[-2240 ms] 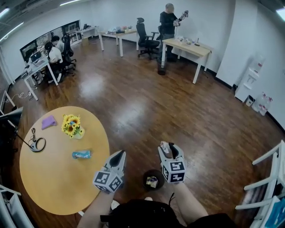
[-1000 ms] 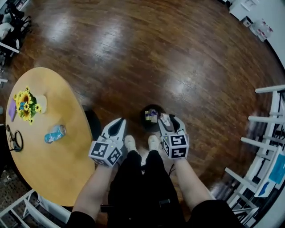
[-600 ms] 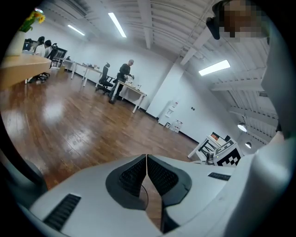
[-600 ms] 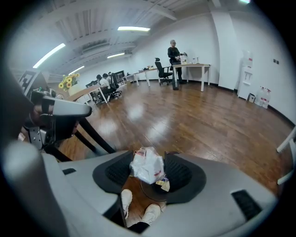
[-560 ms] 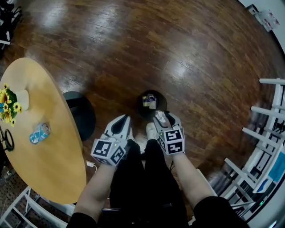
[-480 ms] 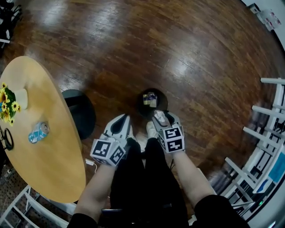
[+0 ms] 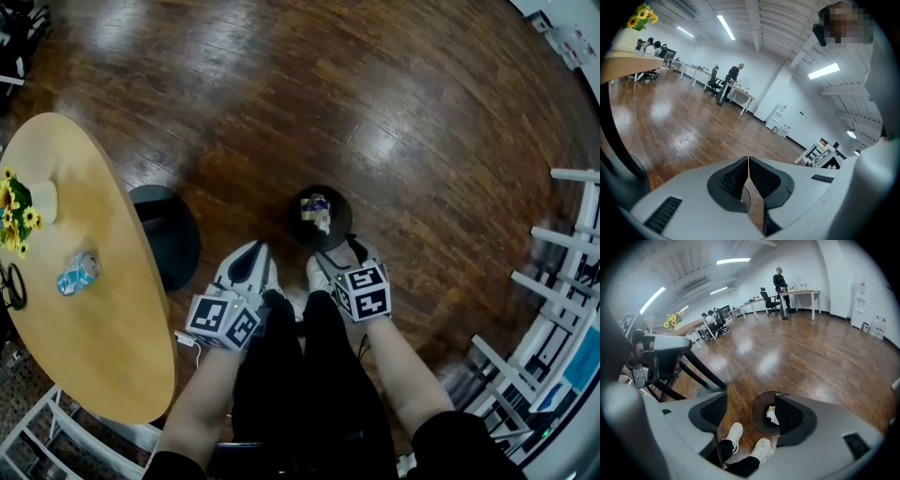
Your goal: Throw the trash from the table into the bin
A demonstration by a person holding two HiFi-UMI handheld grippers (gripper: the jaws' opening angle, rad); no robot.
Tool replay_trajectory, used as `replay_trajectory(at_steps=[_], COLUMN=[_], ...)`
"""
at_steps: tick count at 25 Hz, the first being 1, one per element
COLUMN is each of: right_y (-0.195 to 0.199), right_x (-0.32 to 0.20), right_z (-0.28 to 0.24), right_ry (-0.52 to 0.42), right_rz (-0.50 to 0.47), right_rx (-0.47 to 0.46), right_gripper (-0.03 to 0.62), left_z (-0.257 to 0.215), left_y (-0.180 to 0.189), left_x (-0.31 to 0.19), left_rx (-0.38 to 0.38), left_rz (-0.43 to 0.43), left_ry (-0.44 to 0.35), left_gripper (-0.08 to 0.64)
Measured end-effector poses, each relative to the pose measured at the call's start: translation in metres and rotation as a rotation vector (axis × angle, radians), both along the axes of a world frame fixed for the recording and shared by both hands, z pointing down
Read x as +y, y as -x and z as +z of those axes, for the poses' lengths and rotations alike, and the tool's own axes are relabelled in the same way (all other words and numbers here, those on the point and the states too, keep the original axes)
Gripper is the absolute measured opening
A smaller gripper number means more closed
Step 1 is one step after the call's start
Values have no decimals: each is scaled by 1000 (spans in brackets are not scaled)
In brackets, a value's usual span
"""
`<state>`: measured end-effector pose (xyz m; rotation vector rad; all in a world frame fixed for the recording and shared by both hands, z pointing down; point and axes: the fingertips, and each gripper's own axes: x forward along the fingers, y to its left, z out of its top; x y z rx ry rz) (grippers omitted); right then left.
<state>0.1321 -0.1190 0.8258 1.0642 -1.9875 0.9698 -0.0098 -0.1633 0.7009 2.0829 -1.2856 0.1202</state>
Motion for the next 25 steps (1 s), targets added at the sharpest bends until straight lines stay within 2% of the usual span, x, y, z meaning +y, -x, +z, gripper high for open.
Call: replay_trajectory(at_steps=[9, 13, 14, 18, 19, 21, 23, 25], right_y=[-9, -15, -16, -18, -19, -23, -26, -25], right_x=[5, -3, -5, -8, -10, -19, -37, -52], right_z=[-29, -61, -71, -113, -125, -155, -190, -226], right_ry=[-70, -162, -185, -255, -281, -343, -423, -500], right_rz=[22, 40, 43, 24, 19, 14, 8, -8], right_rx=[-6, -14, -18, -34, -31, -25, -26, -42], right_gripper=[325, 317, 279, 262, 219, 175, 23, 3], left_z=[-17, -34, -40, -75, -88, -117, -148, -177], left_y=[-10, -8, -7, -1, -1, -2, -1, 2], left_x=[10, 11, 11, 16, 16, 13, 3, -6], left_rx=[3, 3, 4, 49, 56, 58, 61, 62], left_rz=[5, -16, -22, -60, -63, -65, -79, -101], left_ry=[-22, -52, -62, -108, -128, -183, -255, -325], left_gripper=[5, 5, 5, 5, 5, 5, 5, 5])
